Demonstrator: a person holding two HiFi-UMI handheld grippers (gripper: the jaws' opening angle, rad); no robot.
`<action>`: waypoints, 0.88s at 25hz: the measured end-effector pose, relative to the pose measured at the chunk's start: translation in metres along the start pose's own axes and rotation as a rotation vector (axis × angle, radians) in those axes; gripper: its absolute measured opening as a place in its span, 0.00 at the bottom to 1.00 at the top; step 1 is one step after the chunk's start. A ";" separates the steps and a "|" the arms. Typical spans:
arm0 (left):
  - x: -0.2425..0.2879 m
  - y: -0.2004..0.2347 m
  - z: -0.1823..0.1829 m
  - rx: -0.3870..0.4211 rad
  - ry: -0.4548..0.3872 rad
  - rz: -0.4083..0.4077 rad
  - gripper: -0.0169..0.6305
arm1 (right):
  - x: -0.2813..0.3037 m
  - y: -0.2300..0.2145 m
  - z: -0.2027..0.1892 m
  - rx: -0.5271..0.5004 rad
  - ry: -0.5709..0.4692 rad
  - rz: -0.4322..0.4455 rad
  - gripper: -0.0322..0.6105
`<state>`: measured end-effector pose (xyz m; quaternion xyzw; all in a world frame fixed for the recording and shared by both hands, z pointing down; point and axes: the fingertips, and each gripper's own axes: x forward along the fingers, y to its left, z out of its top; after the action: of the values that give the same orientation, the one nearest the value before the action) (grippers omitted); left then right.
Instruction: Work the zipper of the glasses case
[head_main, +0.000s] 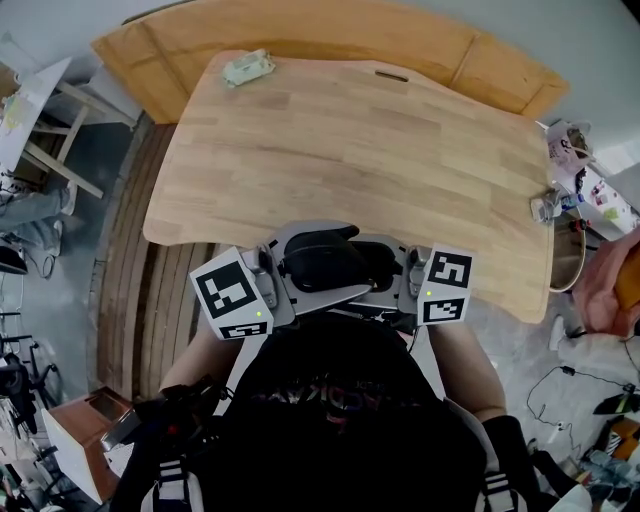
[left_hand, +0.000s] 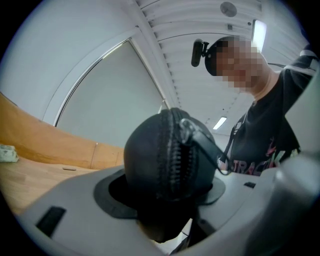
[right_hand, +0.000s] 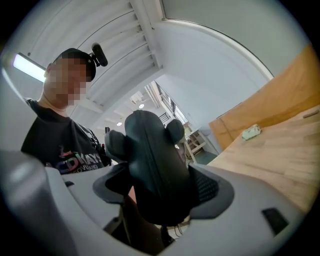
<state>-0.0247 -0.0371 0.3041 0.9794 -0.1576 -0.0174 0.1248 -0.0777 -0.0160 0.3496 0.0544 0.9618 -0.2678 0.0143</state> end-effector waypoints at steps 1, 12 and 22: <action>0.001 -0.001 -0.001 -0.002 0.001 -0.003 0.47 | 0.000 0.001 0.001 0.001 -0.007 0.003 0.59; -0.002 0.010 0.001 -0.064 -0.032 0.022 0.47 | -0.025 -0.006 0.004 -0.007 -0.075 -0.078 0.53; -0.014 0.046 -0.030 -0.218 0.016 0.156 0.43 | -0.105 -0.063 0.014 -0.010 -0.166 -0.375 0.53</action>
<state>-0.0498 -0.0681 0.3445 0.9449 -0.2295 -0.0167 0.2327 0.0199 -0.0871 0.3754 -0.1481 0.9519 -0.2648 0.0436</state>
